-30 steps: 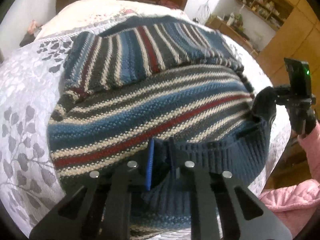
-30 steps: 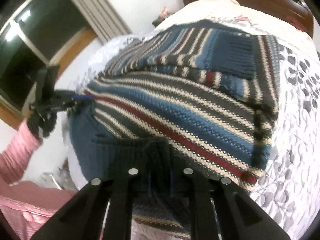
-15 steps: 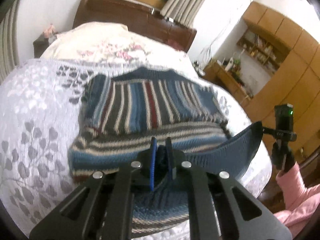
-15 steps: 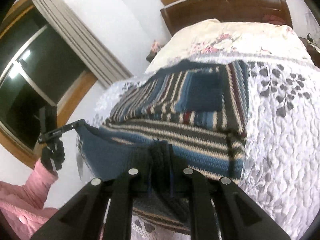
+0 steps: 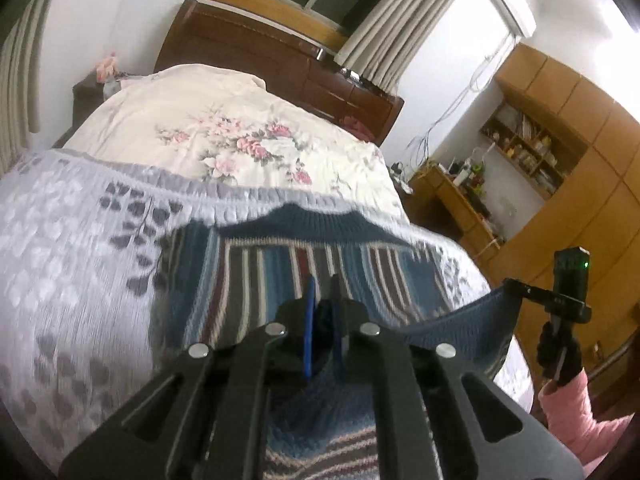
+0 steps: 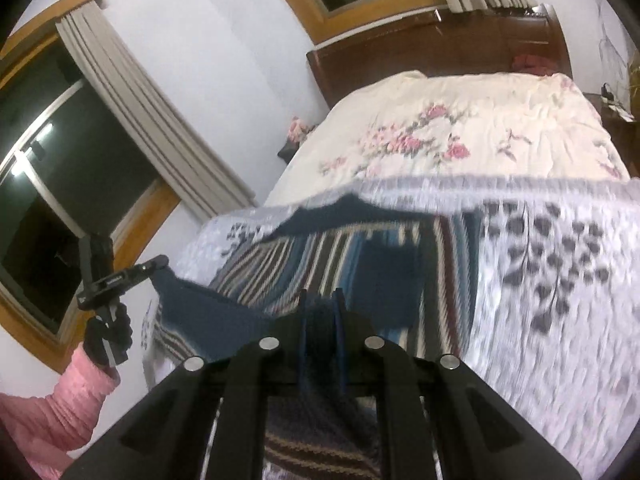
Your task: Fold small clothes
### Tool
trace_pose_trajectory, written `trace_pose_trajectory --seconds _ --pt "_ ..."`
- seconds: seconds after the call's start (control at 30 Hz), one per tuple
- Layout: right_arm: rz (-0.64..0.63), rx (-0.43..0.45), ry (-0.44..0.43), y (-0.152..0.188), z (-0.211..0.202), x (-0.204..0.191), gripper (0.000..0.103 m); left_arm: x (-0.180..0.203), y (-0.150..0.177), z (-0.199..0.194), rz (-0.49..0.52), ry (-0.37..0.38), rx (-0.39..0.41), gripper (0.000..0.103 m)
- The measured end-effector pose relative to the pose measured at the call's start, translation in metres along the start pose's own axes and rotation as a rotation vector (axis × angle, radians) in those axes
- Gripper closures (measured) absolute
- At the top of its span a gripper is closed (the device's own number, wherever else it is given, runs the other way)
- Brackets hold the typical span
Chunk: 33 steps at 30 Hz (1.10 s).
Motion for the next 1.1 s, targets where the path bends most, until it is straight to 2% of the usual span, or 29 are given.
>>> trace_pose_trajectory --seconds 0.07,0.1,0.2,0.27,0.33,0.37,0.4,0.43,0.5,0.57,0.63,0.7,0.8,0.87,0.9,0.93,0.97,1.0,1.1 --pt "0.005 0.015 0.002 -0.020 -0.001 0.006 0.095 -0.006 -0.016 0.005 -0.014 -0.001 0.011 0.099" --pt "0.008 0.019 0.003 -0.028 -0.001 0.009 0.103 -0.010 -0.025 0.009 -0.022 -0.005 0.016 0.100" --pt "0.031 0.003 0.006 -0.047 0.004 0.022 0.103 -0.020 -0.042 0.024 -0.019 -0.024 -0.002 0.103" --pt "0.061 -0.033 0.023 -0.051 0.017 0.037 0.096 -0.035 -0.046 0.037 -0.051 -0.053 -0.031 0.103" --pt "0.064 -0.090 0.030 -0.044 0.032 0.045 0.083 -0.046 -0.042 0.047 -0.070 -0.060 -0.064 0.101" --pt "0.066 -0.129 0.040 -0.036 0.043 0.050 0.075 -0.053 -0.037 0.052 -0.073 -0.085 -0.089 0.092" --pt "0.061 -0.157 0.042 -0.026 0.050 0.051 0.055 -0.057 -0.032 0.056 -0.074 -0.091 -0.108 0.084" --pt "0.045 -0.192 0.046 -0.016 0.060 0.053 0.047 -0.058 -0.026 0.059 -0.072 -0.083 -0.126 0.081" --pt "0.023 -0.239 0.053 0.001 0.073 0.055 0.046 -0.059 -0.010 0.065 -0.061 -0.079 -0.168 0.062" --pt "0.013 -0.275 0.052 0.013 0.085 0.059 0.046 -0.062 0.004 0.074 -0.034 -0.112 -0.217 0.055" --pt "0.000 -0.309 0.056 0.023 0.095 0.062 0.042 -0.067 0.015 0.085 -0.011 -0.158 -0.265 0.052" --pt "-0.017 -0.338 0.051 0.030 0.103 0.060 0.042 -0.073 0.021 0.095 -0.018 -0.177 -0.302 0.047" --pt "-0.076 -0.395 0.060 0.043 0.116 0.051 0.042 -0.078 0.027 0.107 0.000 -0.209 -0.335 0.044" --pt "-0.130 -0.428 0.114 0.049 0.129 0.046 0.050 -0.078 0.031 0.114 0.017 -0.221 -0.354 0.044" --pt "-0.149 -0.434 0.139 0.051 0.132 0.045 0.063 -0.077 0.032 0.117 0.031 -0.232 -0.362 0.052" --pt "-0.157 -0.426 0.146 0.050 0.132 0.043 0.070 -0.075 0.033 0.118 0.043 -0.236 -0.364 0.061" --pt "-0.161 -0.411 0.137 0.048 0.128 0.040 0.077 -0.071 0.034 0.119 0.048 -0.212 -0.368 0.082" --pt "-0.164 -0.394 0.117 0.046 0.125 0.036 0.087 -0.066 0.034 0.117 0.045 -0.182 -0.367 0.093" --pt "-0.185 -0.324 0.080 0.037 0.105 0.026 0.088 -0.053 0.032 0.109 0.081 -0.174 -0.340 0.094"
Point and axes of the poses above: each gripper's, at about its wrist camera, not at the fingertips, and z roughly the way its jaws point, x to its right, y to its underside, the point moved 10 cm from there along z, roughly the way its jaws point, and after that the axes turned 14 degrees about -x, right-handed, at the moved point
